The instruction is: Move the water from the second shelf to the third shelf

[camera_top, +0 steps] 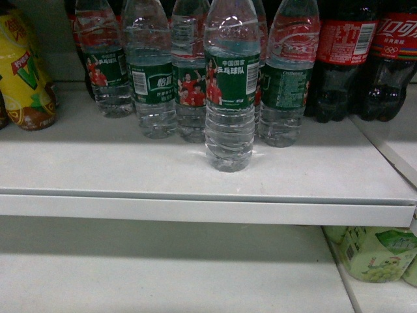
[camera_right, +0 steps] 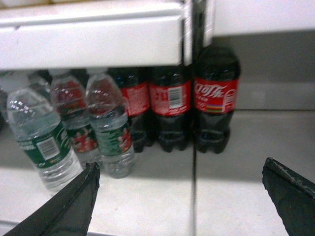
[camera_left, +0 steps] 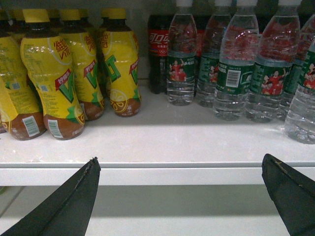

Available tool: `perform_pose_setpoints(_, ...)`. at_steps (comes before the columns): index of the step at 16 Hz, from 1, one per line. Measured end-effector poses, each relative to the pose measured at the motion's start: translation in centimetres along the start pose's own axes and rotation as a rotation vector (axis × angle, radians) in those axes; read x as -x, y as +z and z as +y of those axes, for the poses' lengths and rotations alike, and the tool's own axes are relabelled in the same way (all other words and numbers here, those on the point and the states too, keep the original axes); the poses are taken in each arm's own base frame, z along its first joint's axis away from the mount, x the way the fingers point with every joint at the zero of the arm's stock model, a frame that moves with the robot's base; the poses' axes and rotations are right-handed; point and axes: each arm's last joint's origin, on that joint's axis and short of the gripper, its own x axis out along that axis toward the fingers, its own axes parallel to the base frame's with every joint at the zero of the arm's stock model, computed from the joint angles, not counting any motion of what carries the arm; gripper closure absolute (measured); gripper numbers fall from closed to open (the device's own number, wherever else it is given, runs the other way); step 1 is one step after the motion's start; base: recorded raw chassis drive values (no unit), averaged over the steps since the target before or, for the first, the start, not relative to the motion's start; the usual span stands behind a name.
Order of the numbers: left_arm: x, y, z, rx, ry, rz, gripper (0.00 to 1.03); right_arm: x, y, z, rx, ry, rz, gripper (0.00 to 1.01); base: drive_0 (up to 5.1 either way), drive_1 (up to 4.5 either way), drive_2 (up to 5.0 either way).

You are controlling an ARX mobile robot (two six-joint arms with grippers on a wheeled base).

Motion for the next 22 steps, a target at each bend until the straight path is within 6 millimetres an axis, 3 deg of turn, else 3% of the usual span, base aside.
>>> perform_pose_setpoints(4,0.0,0.0,0.0,0.0,0.0,0.0,0.05,-3.4,-3.2,4.9,0.027,0.209,0.121,0.03,0.0,0.0,0.0)
perform_pose_setpoints(5,0.0,0.0,0.0,0.0,0.0,0.0,0.05,-5.3,-4.3,7.5,0.045,0.294,0.172,0.03,0.0,0.0,0.0)
perform_pose_setpoints(9,0.0,0.0,0.0,0.0,0.0,0.0,0.05,-7.9,-4.9,10.3,0.059,0.359,0.196,0.03,0.0,0.0,0.0)
perform_pose_setpoints(14,0.0,0.0,0.0,0.0,0.0,0.0,0.05,-10.5,-6.5,12.5,0.054,0.43,0.285,0.03,0.0,0.0,0.0)
perform_pose_setpoints(22,0.0,0.0,0.0,0.0,0.0,0.0,0.05,-14.1,-6.2,14.7,-0.098,0.413,0.355,0.03,0.0,0.0,0.0)
